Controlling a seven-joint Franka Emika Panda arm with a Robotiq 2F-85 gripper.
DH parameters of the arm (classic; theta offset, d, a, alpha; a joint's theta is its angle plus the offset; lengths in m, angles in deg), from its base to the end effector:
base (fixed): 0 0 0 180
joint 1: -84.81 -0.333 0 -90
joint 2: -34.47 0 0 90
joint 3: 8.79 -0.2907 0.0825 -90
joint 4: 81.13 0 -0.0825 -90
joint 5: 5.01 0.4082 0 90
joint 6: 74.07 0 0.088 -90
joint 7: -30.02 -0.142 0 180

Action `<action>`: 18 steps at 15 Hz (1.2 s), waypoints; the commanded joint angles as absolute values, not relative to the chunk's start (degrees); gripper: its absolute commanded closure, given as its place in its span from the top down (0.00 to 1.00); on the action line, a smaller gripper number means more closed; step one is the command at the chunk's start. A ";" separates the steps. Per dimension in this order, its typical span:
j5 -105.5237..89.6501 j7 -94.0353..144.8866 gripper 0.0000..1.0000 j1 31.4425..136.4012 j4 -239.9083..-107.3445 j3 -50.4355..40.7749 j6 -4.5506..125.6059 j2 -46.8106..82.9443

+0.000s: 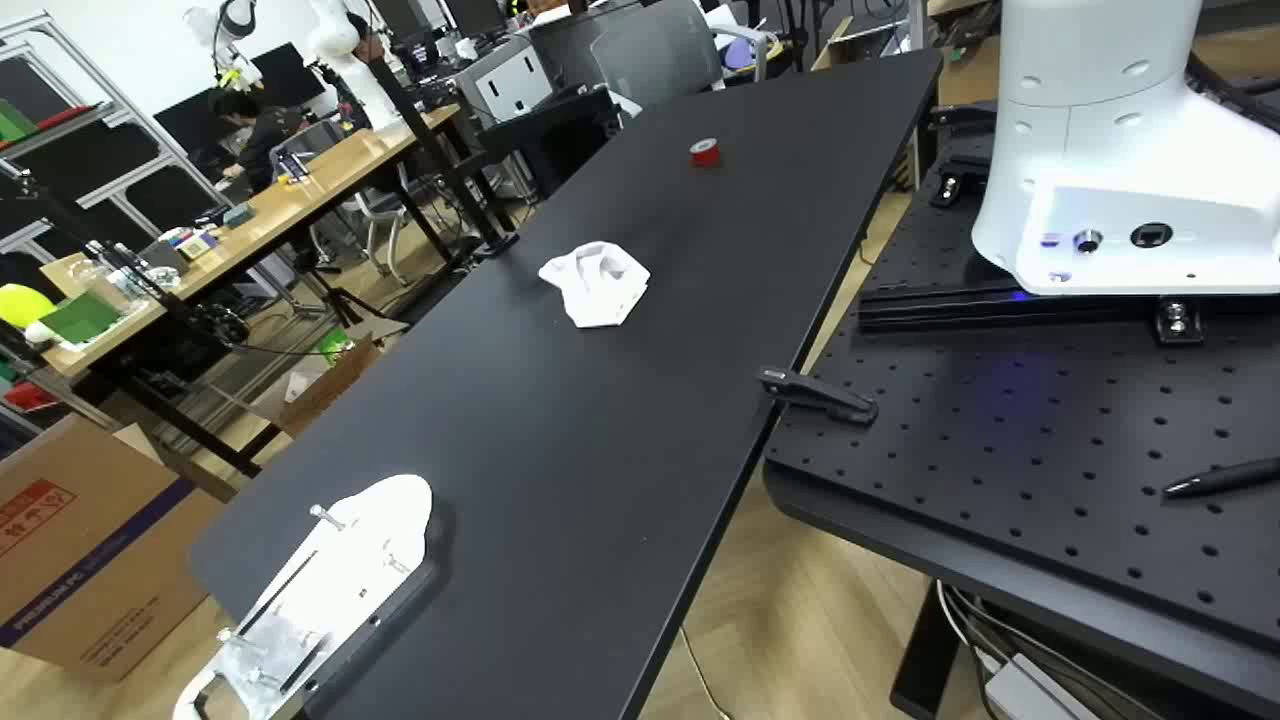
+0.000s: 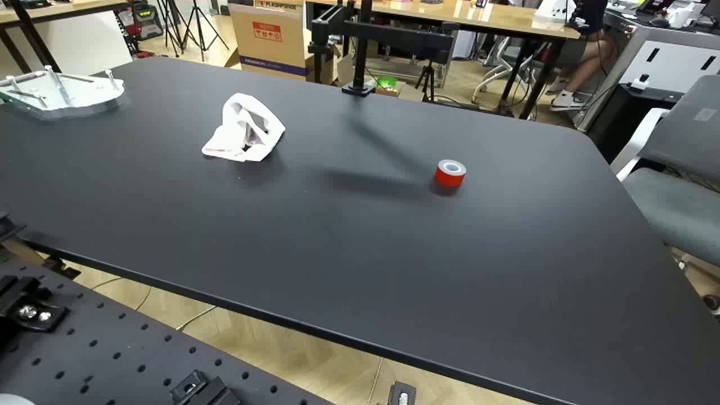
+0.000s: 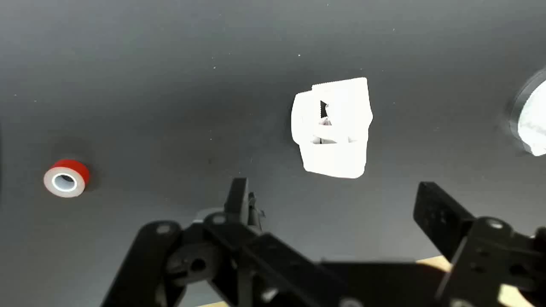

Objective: Hang the white cloth on the black object

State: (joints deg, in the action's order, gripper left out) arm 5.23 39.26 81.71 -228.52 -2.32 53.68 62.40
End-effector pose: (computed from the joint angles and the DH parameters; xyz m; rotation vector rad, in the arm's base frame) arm 0.4408 -0.0118 0.3719 -2.9463 -0.0177 -0.2356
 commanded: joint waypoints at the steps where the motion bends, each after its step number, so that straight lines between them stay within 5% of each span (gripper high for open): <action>1: 5.53 39.49 1.00 82.31 -228.40 -2.87 53.47 62.36; 18: 1.66 29.54 1.00 85.25 -225.55 -7.61 60.69 52.60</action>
State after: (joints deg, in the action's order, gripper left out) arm 3.49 36.50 83.88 -228.40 -4.76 56.57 59.38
